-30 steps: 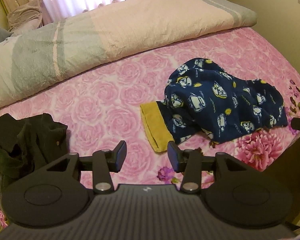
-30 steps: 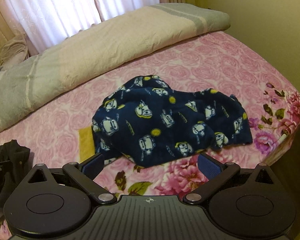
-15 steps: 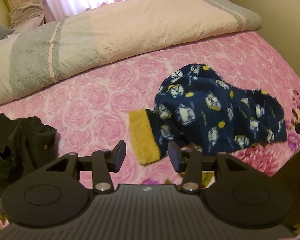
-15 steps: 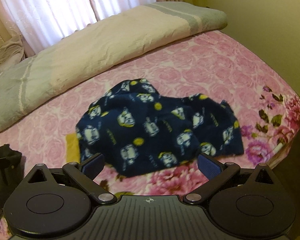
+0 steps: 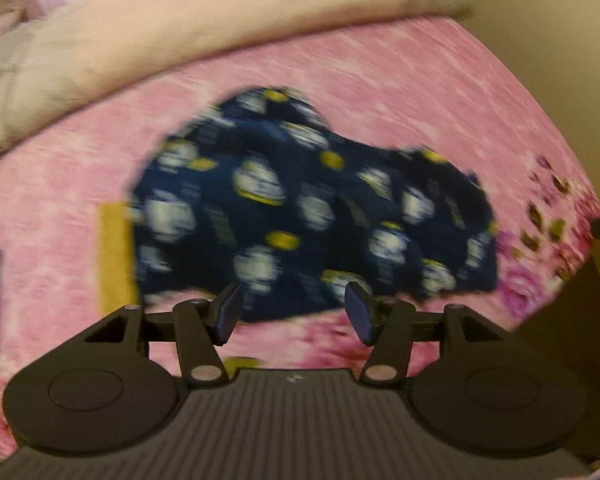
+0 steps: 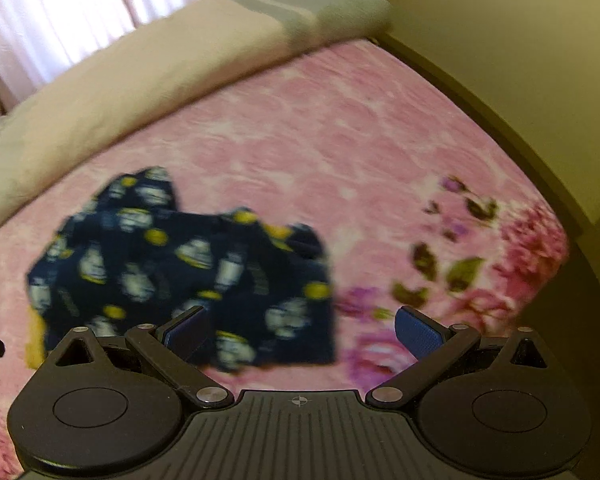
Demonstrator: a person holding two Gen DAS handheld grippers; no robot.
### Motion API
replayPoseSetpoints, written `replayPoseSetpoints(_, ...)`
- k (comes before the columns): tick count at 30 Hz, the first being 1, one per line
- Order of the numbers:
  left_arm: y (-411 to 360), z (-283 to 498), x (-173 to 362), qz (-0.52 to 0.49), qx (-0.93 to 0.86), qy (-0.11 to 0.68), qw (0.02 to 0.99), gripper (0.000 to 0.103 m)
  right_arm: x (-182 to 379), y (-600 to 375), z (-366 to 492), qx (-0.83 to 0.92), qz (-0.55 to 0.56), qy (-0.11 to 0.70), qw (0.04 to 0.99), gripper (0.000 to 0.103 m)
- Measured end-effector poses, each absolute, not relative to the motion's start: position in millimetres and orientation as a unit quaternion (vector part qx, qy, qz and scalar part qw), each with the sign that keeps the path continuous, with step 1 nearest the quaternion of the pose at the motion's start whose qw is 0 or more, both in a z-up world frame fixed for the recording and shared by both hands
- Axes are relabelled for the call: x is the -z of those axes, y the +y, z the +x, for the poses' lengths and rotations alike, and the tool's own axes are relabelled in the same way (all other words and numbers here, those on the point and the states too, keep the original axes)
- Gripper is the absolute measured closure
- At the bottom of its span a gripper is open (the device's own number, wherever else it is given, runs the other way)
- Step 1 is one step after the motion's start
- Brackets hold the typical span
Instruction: Fold clothes
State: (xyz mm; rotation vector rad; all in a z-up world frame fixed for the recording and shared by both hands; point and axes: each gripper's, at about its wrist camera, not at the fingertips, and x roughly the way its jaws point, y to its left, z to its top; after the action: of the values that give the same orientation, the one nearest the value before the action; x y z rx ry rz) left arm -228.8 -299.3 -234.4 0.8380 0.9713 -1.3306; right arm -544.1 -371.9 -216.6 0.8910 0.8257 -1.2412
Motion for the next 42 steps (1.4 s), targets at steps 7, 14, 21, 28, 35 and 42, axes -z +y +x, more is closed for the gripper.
replayPoseSetpoints(7, -323, -323, 297, 0.38, 0.615, 0.43, 0.54, 0.044, 261, -387, -620, 0.561, 0.413, 0.391, 0.602, 0.001)
replayPoseSetpoints(14, -353, -375, 337, 0.383, 0.651, 0.39, 0.526, 0.043, 295, -384, -649, 0.563, 0.434, 0.394, 0.583, 0.001)
replayPoseSetpoints(21, -387, -402, 395, 0.417, 0.647, 0.361, 0.527, 0.04, 323, -376, -662, 0.574, 0.454, 0.392, 0.558, 0.001)
replayPoseSetpoints(28, -380, -376, 398, 0.387, 0.662, 0.376, 0.52, 0.098, 334, -377, -664, 0.577, 0.45, 0.413, 0.542, 0.001)
replayPoseSetpoints(35, -287, -221, 271, 0.273, 0.601, 0.351, 0.664, 0.098, 323, -406, -625, 0.557, 0.418, 0.407, 0.591, 0.001)
replayPoseSetpoints(42, -169, -20, 153, 0.236, 0.323, 0.263, 0.878, 0.096, 325, -429, -561, 0.505, 0.399, 0.401, 0.652, 0.001)
